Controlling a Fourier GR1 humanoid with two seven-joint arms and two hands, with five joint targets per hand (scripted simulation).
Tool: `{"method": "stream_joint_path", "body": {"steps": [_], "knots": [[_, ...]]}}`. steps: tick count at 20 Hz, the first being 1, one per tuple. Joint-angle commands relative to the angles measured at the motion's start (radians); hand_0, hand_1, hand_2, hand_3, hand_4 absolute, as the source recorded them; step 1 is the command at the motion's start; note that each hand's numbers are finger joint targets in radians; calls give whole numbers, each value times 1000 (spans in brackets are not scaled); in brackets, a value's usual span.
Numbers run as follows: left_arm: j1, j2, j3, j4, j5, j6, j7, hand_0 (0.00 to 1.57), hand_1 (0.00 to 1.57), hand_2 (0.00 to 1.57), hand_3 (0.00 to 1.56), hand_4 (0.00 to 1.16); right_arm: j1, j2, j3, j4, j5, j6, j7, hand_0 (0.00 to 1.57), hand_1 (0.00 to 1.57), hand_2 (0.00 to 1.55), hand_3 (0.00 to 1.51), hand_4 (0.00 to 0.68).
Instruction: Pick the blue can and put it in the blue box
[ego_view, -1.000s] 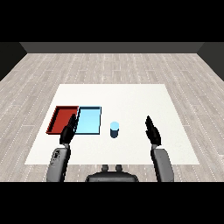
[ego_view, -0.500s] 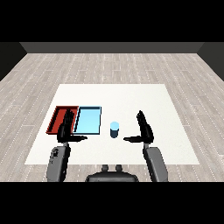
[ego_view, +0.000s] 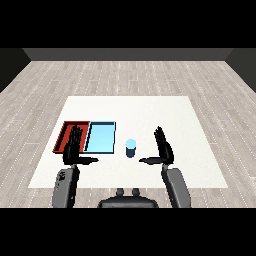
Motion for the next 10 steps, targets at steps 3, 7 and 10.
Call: {"method": "stream_joint_path", "body": {"steps": [3, 7, 10], "knots": [[42, -45, -48, -56, -57, 44, -22, 0, 0, 0, 0, 0, -71, 1, -9, 93, -21, 4, 3, 0, 0, 0, 0, 0], [-54, 0, 17, 65, -17, 13, -33, 0, 0, 0, 0, 0, -24, 2, 111, 55, -41, -81, -42, 0, 0, 0, 0, 0], [66, -32, -19, -8, -9, -7, -63, 0, 0, 0, 0, 0, -75, 2, 51, 80, -83, -48, -8, 0, 0, 0, 0, 0]]}}
